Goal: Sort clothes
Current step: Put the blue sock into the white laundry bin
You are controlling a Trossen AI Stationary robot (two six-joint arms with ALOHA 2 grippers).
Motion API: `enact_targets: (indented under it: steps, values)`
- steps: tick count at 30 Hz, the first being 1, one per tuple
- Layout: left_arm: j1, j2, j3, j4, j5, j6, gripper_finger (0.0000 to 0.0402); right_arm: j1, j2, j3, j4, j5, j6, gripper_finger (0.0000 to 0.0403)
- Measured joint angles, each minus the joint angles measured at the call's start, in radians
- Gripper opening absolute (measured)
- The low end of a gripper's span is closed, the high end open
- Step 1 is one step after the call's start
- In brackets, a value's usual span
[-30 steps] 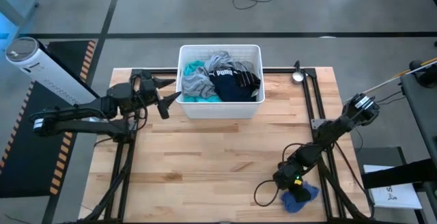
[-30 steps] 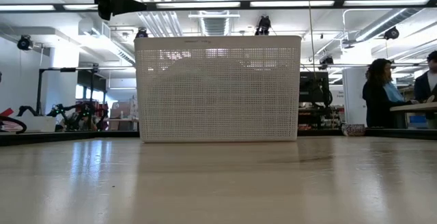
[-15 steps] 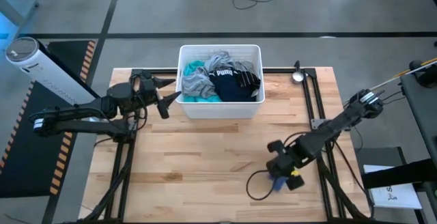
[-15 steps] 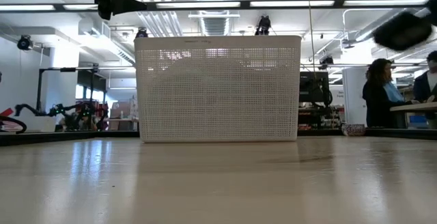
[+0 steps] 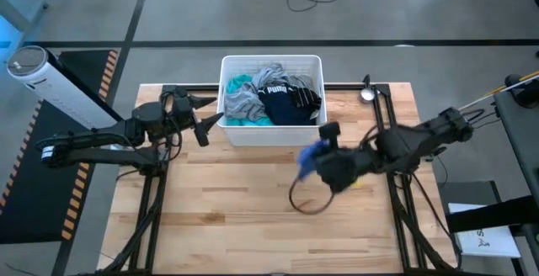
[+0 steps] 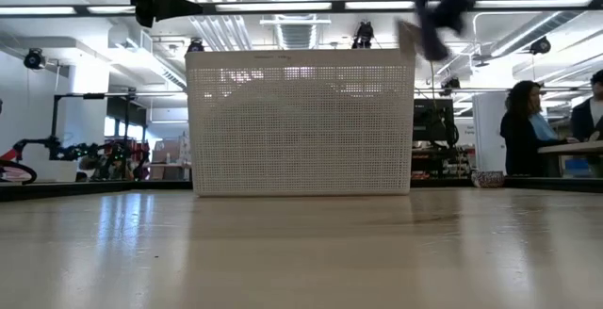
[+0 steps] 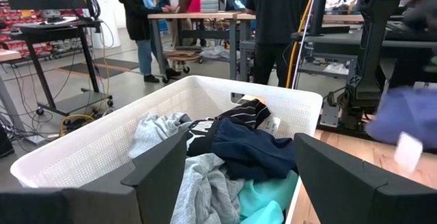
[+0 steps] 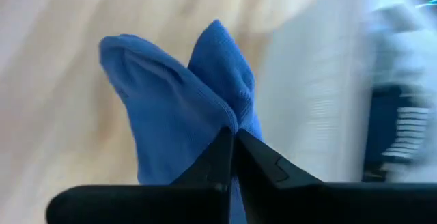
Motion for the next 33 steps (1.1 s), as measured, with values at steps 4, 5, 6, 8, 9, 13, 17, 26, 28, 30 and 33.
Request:
enact_targets:
  steps: [4,5,6,8,9,13,17,26,28,30,33]
  values:
    - [0.0,0.0,0.0,0.0,0.0,0.0,0.0259,-0.063,0.0,0.098,0.009,0.166,-0.128,0.0]
    - [0.0,0.0,0.0,0.0,0.0,0.0,0.0259,-0.081,0.0,0.117,0.023,0.2,-0.168,0.0]
    - [0.0,0.0,0.0,0.0,0.0,0.0,0.0259,-0.102,0.0,0.137,0.049,0.22,-0.207,0.0]
    - [0.0,0.0,0.0,0.001,0.0,0.0,0.0259,-0.155,0.0,0.171,0.114,0.214,-0.282,0.0]
    - [0.0,0.0,0.0,0.002,0.0,0.0,0.0259,-0.183,0.0,0.187,0.147,0.212,-0.316,0.0]
    - [0.0,0.0,0.0,0.002,0.0,0.0,0.0259,-0.323,0.003,0.233,0.262,0.147,-0.422,0.0]
    - [0.0,0.0,0.0,0.009,0.0,0.0,0.0259,-0.505,0.02,0.251,0.299,-0.029,-0.418,0.0]
    - [0.0,0.0,0.0,0.013,0.0,0.001,0.0259,-0.856,0.171,0.23,0.3,-0.277,-0.262,0.0]
    - [0.0,0.0,0.0,0.013,0.0,0.001,0.0259,-0.91,0.22,0.23,0.301,-0.316,-0.244,0.0]
    - [0.0,0.0,0.0,0.013,0.0,0.0,0.0259,-0.955,0.271,0.229,0.3,-0.342,-0.238,0.0]
    - [0.0,0.0,0.0,0.015,0.0,0.0,0.0259,-1.009,0.344,0.229,0.282,-0.375,-0.234,0.0]
